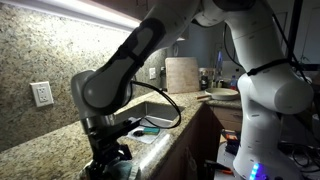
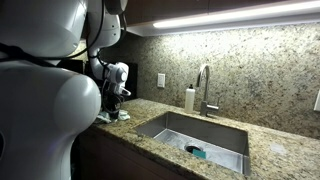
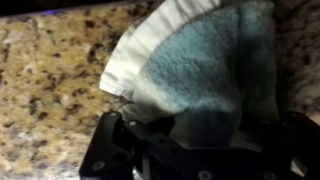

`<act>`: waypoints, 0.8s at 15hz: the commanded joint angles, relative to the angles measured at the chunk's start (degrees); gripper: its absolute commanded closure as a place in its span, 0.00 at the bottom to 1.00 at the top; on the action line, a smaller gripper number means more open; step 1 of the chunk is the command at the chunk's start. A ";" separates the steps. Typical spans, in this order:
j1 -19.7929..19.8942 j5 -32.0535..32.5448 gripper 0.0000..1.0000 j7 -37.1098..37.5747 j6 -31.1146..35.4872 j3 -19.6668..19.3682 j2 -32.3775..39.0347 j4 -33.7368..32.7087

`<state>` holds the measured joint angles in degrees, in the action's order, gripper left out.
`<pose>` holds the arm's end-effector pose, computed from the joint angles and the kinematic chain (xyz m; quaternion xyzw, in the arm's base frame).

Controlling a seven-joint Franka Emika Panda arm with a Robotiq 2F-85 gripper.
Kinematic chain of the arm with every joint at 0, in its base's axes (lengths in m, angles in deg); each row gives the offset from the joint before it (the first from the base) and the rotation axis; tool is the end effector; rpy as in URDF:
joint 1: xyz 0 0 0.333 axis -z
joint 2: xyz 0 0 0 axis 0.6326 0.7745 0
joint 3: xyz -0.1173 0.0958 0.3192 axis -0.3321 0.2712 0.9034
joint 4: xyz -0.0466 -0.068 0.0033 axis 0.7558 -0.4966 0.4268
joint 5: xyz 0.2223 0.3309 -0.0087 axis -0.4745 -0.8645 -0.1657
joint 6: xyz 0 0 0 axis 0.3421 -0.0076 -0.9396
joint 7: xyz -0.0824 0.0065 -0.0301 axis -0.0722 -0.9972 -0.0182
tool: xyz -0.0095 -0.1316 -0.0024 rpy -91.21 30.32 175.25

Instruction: Use the towel to wipe the surface

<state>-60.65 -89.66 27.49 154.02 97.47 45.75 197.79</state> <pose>0.4643 0.3233 0.2401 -0.9868 0.0799 0.1410 0.0045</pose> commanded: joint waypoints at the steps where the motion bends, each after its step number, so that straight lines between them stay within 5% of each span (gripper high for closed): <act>1: -6.37 3.44 0.88 6.11 -2.28 1.28 7.93 -10.37; 7: -12.36 4.43 0.89 8.08 -8.95 0.21 17.35 -25.77; 12: -9.52 1.06 0.89 8.37 -11.72 -1.91 15.78 -23.39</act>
<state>-72.21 -87.00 34.48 141.67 96.85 60.59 172.95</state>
